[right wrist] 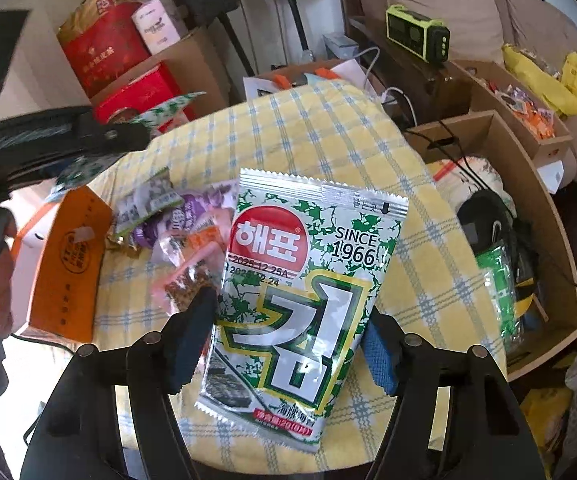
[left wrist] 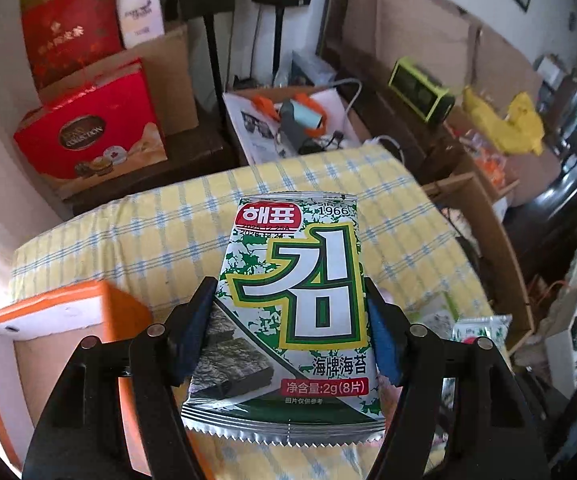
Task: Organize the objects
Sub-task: 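Carry both seaweed packets up and over to the orange box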
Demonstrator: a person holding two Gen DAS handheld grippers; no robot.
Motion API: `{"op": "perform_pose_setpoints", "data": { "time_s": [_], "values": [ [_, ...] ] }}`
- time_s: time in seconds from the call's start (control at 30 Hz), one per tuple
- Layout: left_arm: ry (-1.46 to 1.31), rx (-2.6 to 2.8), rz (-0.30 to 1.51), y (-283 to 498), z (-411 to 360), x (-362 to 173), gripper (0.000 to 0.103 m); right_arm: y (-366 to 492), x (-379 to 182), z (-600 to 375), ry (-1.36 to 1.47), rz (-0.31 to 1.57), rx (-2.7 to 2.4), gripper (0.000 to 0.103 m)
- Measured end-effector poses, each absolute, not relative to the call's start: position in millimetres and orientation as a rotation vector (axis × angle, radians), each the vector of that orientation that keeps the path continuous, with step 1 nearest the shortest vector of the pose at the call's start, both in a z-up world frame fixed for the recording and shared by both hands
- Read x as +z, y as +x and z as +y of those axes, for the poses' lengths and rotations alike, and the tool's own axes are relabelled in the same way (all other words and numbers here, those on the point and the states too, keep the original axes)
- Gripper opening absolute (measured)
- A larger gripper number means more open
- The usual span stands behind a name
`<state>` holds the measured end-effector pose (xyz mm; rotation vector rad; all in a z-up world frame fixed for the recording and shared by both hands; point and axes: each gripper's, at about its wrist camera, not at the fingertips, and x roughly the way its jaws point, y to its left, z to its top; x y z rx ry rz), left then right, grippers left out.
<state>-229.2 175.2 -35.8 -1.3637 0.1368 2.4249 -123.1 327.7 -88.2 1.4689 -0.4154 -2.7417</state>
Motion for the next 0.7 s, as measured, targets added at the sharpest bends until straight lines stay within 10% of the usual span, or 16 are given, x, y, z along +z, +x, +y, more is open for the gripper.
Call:
{"op": "perform_pose_setpoints", "data": {
  "time_s": [0.7],
  "values": [
    [-1.244,2.618,0.006,-142,55,1,0.066,-117,-32,272,1.364,-0.316,-2.643,0.069]
  ]
}}
